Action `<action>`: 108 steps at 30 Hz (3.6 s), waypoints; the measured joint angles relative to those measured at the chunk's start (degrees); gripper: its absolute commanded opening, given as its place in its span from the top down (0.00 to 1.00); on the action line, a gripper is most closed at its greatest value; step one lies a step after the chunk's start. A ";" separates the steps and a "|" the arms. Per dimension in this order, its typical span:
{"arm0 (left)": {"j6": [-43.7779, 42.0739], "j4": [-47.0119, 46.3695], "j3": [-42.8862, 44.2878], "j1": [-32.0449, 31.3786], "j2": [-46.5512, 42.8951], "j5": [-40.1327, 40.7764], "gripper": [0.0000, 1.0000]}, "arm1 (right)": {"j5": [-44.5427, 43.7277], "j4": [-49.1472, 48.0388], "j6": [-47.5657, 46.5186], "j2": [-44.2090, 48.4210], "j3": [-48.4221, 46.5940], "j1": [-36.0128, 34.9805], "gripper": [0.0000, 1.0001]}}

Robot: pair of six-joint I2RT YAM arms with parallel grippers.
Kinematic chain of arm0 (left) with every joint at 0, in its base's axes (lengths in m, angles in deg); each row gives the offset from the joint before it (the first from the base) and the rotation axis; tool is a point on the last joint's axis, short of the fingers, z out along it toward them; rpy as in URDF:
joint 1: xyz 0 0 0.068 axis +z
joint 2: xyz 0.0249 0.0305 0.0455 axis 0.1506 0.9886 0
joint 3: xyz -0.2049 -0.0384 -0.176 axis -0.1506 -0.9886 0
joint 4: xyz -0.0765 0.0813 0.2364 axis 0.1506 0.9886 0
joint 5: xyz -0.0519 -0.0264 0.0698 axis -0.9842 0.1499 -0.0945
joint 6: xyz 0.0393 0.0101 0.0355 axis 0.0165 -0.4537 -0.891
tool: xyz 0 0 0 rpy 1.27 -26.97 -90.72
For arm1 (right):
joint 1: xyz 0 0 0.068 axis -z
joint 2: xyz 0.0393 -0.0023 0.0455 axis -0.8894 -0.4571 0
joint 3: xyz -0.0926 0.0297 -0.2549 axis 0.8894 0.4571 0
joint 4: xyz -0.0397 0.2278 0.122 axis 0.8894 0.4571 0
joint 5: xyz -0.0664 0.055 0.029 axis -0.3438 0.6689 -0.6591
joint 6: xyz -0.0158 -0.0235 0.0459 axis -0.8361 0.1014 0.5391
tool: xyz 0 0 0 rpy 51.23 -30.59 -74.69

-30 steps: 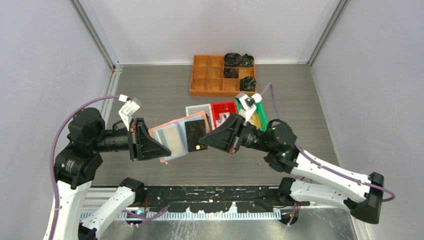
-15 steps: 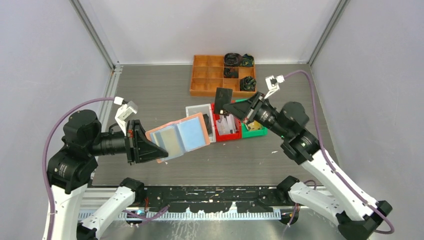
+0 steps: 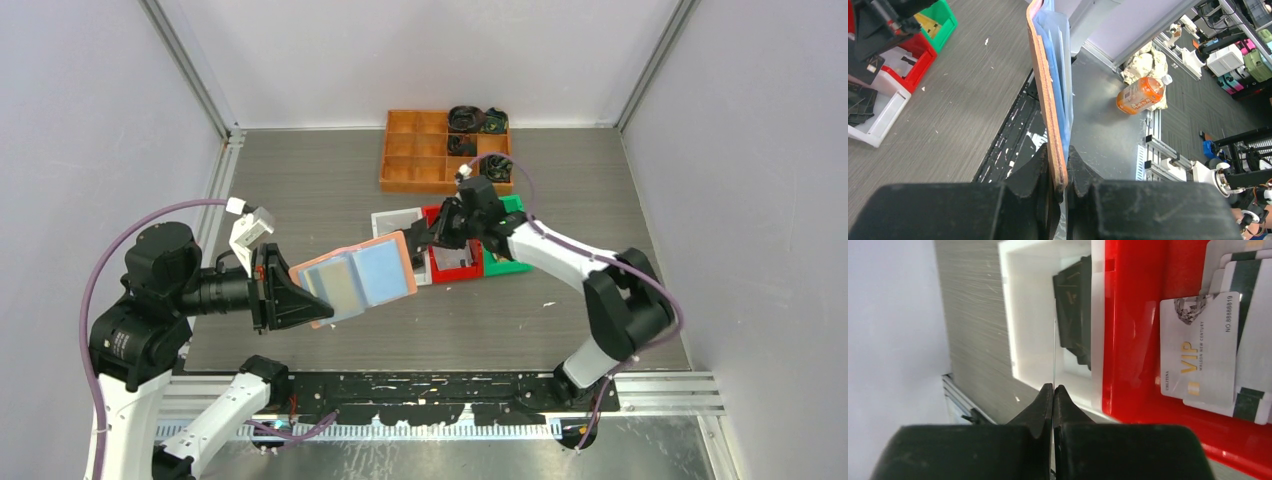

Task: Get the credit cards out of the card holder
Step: Place the credit card in the storage box, then remove the credit card from the card holder.

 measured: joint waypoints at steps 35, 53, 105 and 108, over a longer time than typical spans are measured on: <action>-1.84 1.66 0.00 0.00 0.00 0.11 1.00 | -1.75 -7.34 0.04 16.41 -10.21 -6.32 0.04; -2.89 1.81 -0.24 0.00 0.00 0.22 1.00 | 13.22 -30.32 10.58 28.26 3.02 -20.17 0.07; -4.26 4.48 -1.01 0.00 -0.57 7.89 0.82 | 4.94 -26.32 -3.65 28.65 5.25 -31.61 0.99; -4.13 4.42 -1.01 0.00 -0.74 8.20 0.85 | 5.27 -26.84 -3.93 28.44 5.25 -31.74 0.95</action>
